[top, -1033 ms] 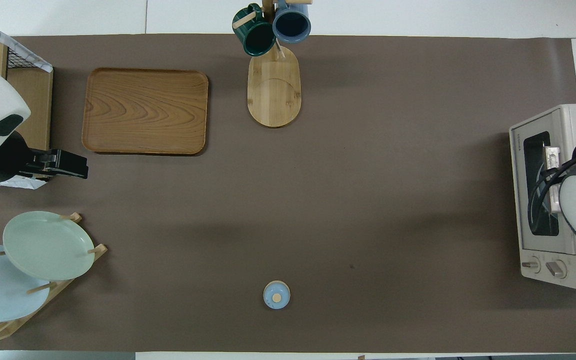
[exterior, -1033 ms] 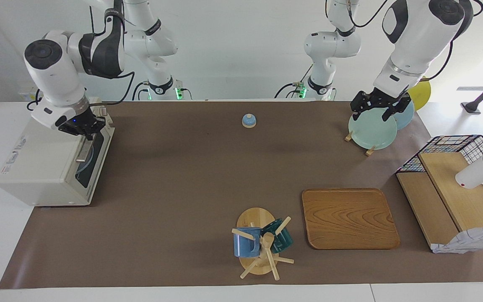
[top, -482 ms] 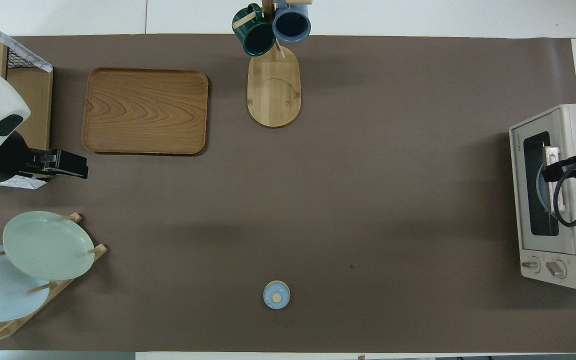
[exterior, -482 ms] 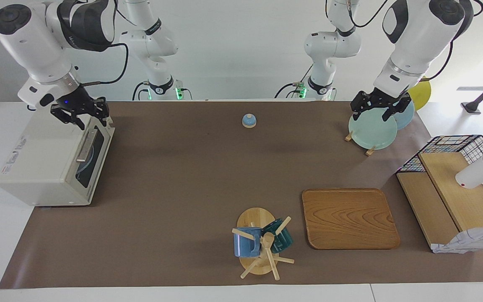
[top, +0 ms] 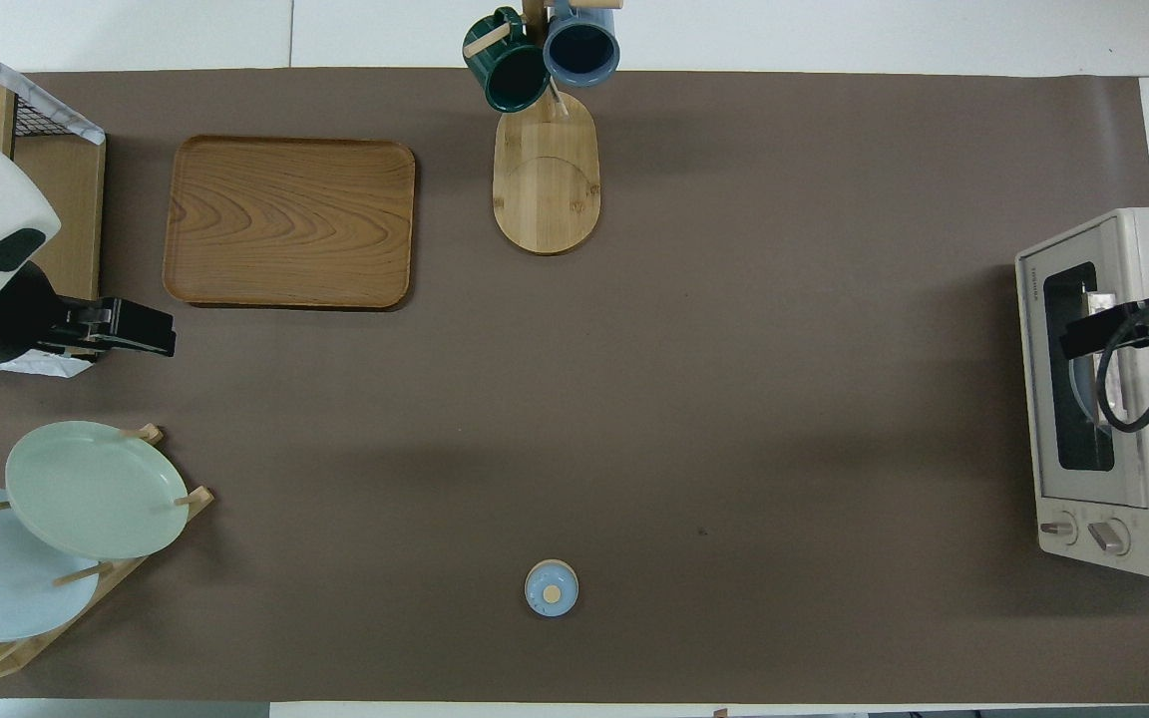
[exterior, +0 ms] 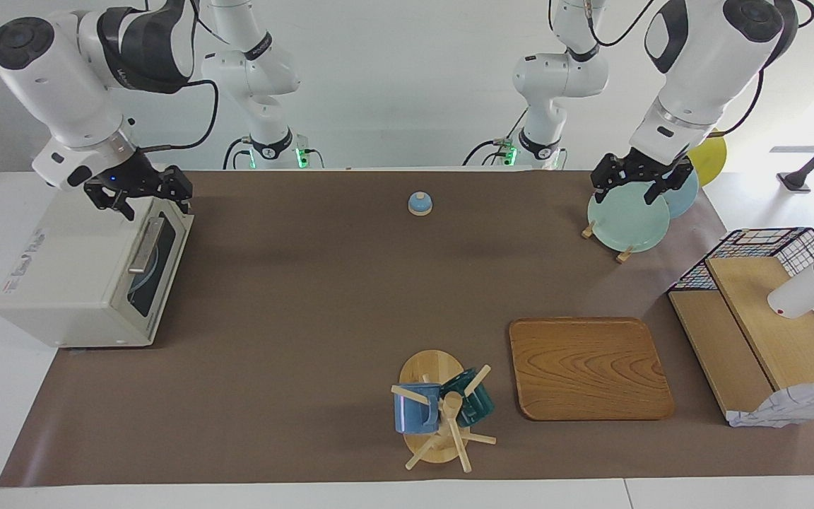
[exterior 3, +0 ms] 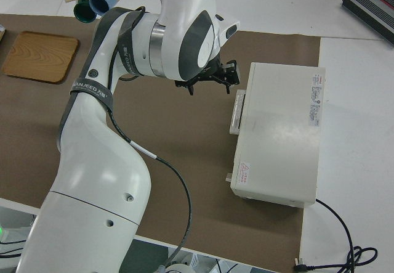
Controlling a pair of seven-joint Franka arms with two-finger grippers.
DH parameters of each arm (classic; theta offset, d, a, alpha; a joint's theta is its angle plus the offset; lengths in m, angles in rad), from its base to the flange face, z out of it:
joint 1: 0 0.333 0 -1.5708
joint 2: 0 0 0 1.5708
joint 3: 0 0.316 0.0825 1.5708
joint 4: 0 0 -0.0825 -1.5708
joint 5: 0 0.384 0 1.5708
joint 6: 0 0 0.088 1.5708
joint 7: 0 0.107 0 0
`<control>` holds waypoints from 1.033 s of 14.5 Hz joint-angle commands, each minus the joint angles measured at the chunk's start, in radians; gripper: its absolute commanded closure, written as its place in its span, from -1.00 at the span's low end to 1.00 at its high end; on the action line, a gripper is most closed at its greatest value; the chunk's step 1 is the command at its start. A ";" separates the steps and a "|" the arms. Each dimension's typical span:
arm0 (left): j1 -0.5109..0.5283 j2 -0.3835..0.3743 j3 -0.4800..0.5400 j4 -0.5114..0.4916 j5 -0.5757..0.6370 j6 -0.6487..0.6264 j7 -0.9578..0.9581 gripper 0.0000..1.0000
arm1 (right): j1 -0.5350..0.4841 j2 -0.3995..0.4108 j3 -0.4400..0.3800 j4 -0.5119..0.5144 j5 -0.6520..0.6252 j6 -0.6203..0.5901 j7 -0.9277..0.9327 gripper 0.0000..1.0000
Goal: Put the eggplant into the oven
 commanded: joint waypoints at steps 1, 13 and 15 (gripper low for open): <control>0.016 0.002 -0.007 0.014 -0.013 -0.015 0.010 -1.00 | 0.005 0.026 -0.005 0.057 0.026 -0.048 0.019 -1.00; 0.016 0.004 -0.007 0.014 -0.013 -0.015 0.010 -1.00 | 0.074 0.004 -0.074 0.074 0.009 -0.058 0.059 -1.00; 0.016 0.002 -0.007 0.014 -0.013 -0.015 0.010 -1.00 | 0.074 -0.005 -0.077 0.062 0.012 -0.063 0.061 -1.00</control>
